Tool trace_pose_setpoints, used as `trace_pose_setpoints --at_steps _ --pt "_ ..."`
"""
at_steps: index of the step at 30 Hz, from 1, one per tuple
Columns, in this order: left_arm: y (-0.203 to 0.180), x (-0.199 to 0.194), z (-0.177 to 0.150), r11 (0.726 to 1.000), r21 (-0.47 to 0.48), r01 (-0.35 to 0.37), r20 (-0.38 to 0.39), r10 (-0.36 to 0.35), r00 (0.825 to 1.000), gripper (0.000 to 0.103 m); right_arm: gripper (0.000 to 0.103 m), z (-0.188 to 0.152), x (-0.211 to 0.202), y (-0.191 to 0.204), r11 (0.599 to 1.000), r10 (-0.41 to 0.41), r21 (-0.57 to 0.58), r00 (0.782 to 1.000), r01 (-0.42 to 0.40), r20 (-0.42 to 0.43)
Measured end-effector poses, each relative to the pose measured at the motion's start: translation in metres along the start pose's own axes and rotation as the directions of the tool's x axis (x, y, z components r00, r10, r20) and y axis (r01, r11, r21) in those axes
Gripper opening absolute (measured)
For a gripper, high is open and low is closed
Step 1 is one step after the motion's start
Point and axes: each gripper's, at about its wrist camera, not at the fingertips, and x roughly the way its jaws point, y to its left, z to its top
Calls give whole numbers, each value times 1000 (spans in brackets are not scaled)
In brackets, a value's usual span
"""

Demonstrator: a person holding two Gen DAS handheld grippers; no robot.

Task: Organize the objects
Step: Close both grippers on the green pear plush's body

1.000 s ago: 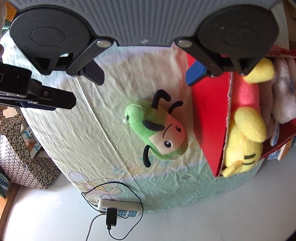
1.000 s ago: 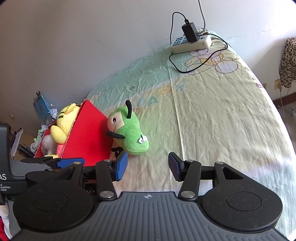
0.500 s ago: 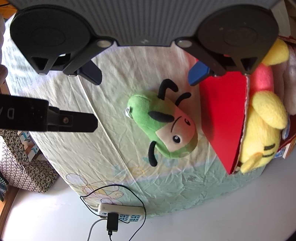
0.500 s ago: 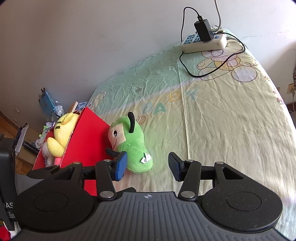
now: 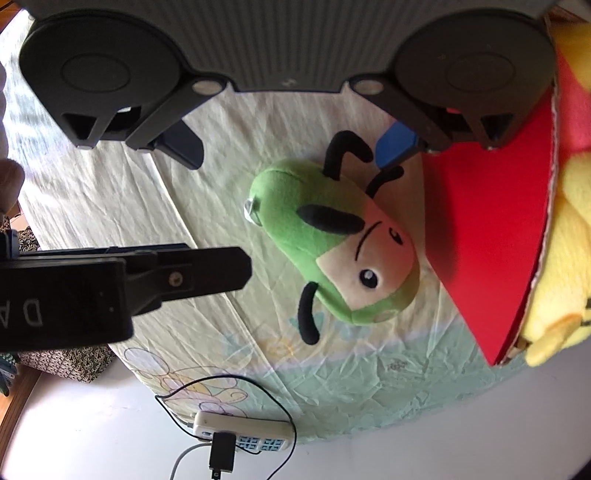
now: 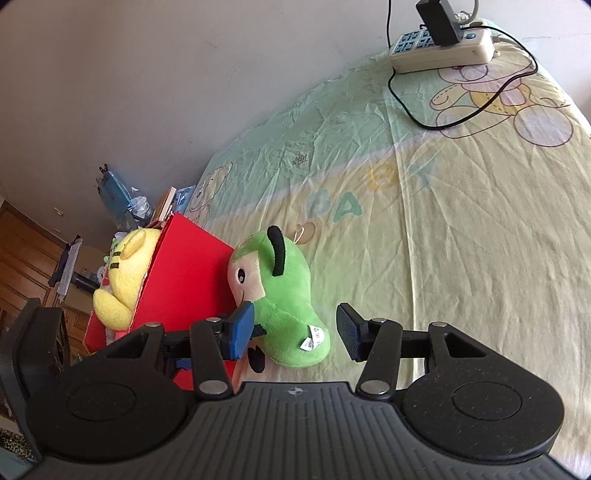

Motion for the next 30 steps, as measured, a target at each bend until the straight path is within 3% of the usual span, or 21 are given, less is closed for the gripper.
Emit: trace_pose_setpoints --at_steps 10,16,23,30 --pt "7 23 9 1000 -4 22 -26 -22 999 98 56 15 49 -11 997 55 54 995 -51 -82" --pt "16 38 14 999 -24 31 -70 -33 997 84 52 11 67 -20 982 150 140 979 -131 -139" --pt "17 35 14 999 -19 27 -63 -28 998 73 47 4 59 -19 975 167 167 976 -143 -137" --pt "6 22 9 998 22 66 -52 -65 997 73 47 -12 29 -20 971 150 202 983 -126 -107"
